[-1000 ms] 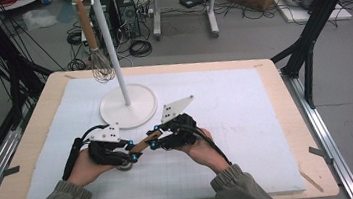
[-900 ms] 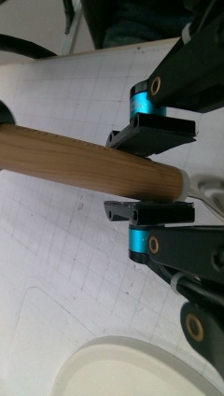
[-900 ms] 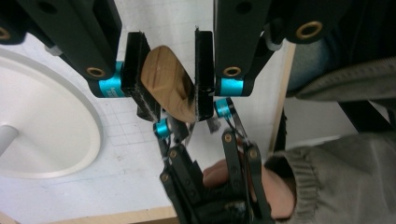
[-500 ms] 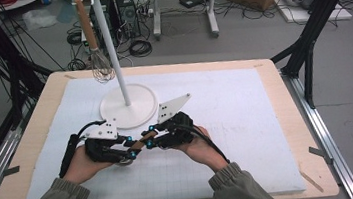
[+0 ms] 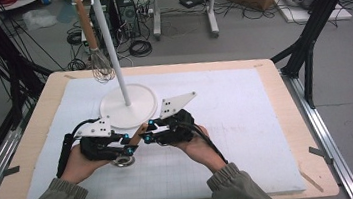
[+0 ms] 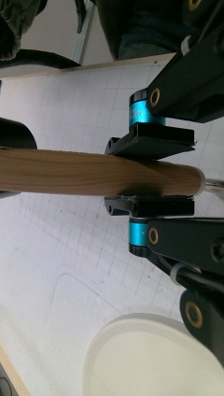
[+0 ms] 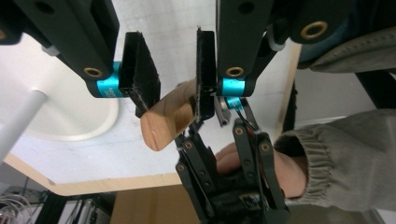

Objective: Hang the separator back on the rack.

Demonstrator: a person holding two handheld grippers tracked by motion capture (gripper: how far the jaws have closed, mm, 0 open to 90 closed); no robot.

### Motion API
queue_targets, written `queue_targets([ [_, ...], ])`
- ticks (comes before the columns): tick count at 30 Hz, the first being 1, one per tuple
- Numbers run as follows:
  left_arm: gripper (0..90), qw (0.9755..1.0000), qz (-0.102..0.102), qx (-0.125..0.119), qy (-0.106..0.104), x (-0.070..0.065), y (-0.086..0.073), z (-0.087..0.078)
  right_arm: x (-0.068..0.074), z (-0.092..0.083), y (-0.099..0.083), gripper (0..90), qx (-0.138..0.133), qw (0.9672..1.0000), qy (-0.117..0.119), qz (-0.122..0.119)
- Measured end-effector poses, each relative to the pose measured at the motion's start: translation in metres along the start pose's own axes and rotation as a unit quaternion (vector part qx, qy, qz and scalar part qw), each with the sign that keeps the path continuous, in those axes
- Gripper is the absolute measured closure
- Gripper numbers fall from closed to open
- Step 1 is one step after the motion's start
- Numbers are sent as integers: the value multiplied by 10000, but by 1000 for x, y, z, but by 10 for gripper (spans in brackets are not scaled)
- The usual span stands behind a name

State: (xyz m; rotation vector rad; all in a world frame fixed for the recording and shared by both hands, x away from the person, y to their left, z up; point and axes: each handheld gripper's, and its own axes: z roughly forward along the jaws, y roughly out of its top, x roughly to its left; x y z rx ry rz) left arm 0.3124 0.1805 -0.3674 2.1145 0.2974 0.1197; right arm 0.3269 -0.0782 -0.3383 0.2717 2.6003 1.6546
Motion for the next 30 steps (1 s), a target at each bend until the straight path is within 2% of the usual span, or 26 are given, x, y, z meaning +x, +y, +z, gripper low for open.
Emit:
queue_targets([
  [2, 720, 10000, 15, 21, -6, -1, 1, 1, 0, 1, 1, 722, -10, 10000, 66, 37],
  [10, 721, 10000, 27, 0, -10, -1, 4, 0, 2, 1, 4, 718, -127, 9999, 52, 1],
  [14, 722, 9999, -76, -89, -34, 1, 3, -3, 3, 0, 4, 629, -144, 9999, 20, -46],
  [20, 722, 9998, -100, -162, 40, 3, 2, -7, -1, -8, -3, 542, -145, 9997, -145, 130],
  [24, 722, 9996, -150, -210, 71, 3, 2, -9, -4, -15, -10, 477, -77, 9992, -335, 191],
  [30, 722, 9993, -206, -277, 110, 5, 2, -12, -10, -27, -20, 421, -28, 9979, -573, 303],
])
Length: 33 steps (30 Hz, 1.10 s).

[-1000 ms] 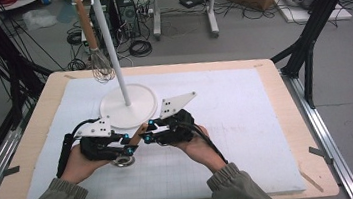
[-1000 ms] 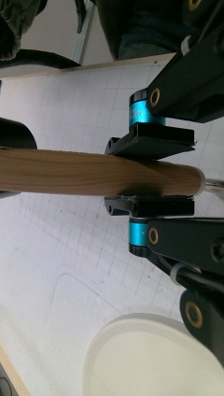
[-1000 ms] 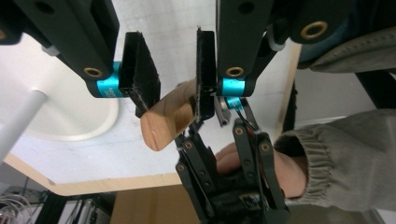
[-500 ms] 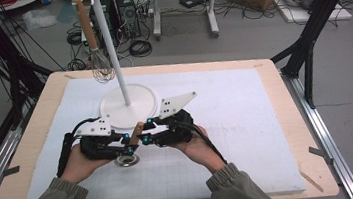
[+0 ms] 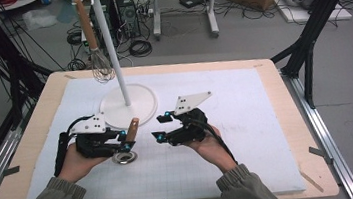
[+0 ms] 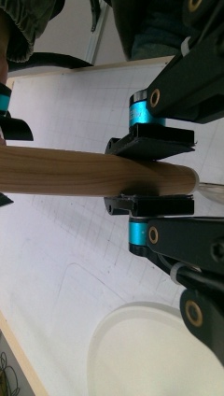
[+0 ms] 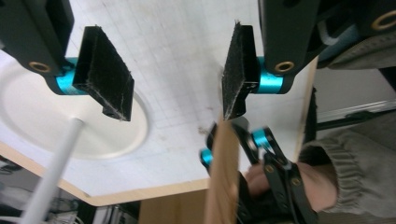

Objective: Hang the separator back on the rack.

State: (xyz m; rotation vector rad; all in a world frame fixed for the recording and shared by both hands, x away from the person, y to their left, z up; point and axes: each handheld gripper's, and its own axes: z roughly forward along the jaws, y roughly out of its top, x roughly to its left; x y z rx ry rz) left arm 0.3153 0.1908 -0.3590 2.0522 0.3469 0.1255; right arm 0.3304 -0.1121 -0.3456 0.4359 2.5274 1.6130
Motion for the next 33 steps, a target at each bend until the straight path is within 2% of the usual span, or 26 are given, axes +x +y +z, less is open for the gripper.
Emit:
queue_targets([
  [10, 722, 10000, -37, -76, 44, 3, 3, -6, -8, -19, -19, 366, 64, 9992, -305, 236],
  [20, 722, 9999, -43, -147, 77, 5, 7, -12, -13, -35, -26, 338, 4, 9982, -530, 297],
  [33, 722, 9996, -122, -236, 116, 9, 11, -18, -17, -56, -49, 324, 9, 9952, -870, 446],
])
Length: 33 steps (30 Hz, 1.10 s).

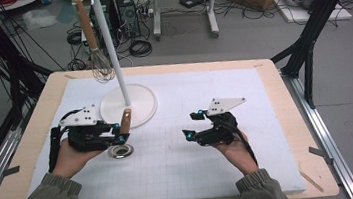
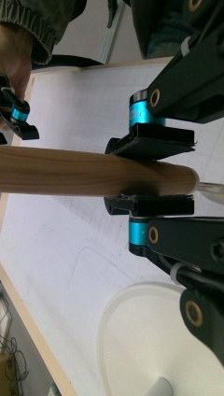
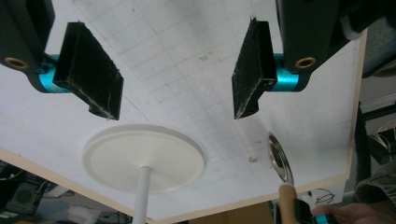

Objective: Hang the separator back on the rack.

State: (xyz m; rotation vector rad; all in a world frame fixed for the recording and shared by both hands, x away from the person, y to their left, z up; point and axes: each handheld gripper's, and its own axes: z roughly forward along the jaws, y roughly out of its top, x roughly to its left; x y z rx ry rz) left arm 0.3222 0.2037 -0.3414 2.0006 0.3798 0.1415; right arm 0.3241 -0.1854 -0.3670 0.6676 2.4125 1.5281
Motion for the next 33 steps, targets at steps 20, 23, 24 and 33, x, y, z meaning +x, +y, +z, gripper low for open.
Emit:
queue_targets([
  [20, 722, 9996, -113, -205, 155, 10, 21, -19, -13, -17, -28, 274, -114, 9990, -290, 325],
  [23, 722, 9994, -129, -248, 184, 12, 25, -23, -13, -18, -30, 271, -75, 9988, -294, 372],
  [24, 723, 9993, -139, -267, 204, 13, 27, -24, -13, -18, -31, 268, -76, 9988, -296, 371],
  [33, 722, 9990, -179, -339, 218, 21, 43, -28, -16, -21, -33, 250, -150, 9984, -378, 399],
])
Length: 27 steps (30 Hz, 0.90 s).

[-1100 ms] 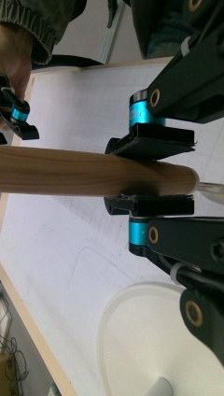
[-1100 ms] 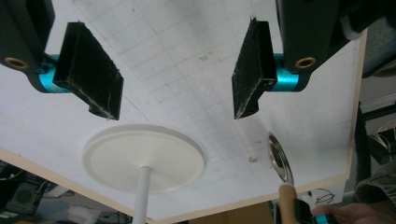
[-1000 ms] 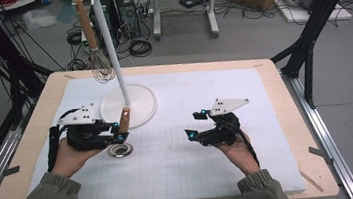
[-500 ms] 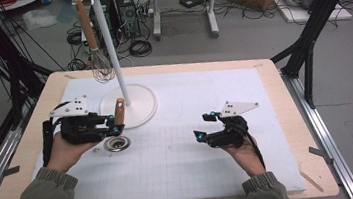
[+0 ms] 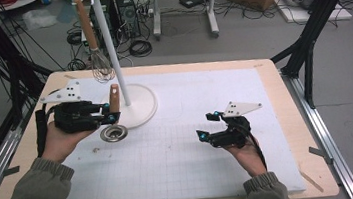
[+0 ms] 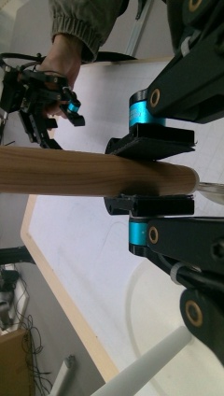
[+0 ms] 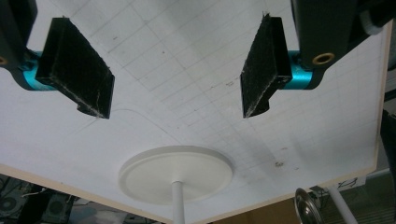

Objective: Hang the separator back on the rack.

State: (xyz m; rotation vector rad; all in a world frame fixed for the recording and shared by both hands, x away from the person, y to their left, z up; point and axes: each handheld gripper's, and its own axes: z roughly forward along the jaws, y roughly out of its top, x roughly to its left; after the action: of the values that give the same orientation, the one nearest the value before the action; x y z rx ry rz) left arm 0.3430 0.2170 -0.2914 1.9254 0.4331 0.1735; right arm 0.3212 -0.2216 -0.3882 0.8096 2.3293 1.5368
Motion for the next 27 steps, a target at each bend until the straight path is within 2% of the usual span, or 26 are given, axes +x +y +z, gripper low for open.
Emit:
queue_targets([
  [14, 722, 9999, -19, -91, -93, 8, 25, -4, -2, 1, -2, 232, -24, 9999, -112, 6],
  [27, 722, 9999, -64, -112, -21, 16, 47, -18, -6, -4, -5, 231, 4, 9997, -212, 91],
])
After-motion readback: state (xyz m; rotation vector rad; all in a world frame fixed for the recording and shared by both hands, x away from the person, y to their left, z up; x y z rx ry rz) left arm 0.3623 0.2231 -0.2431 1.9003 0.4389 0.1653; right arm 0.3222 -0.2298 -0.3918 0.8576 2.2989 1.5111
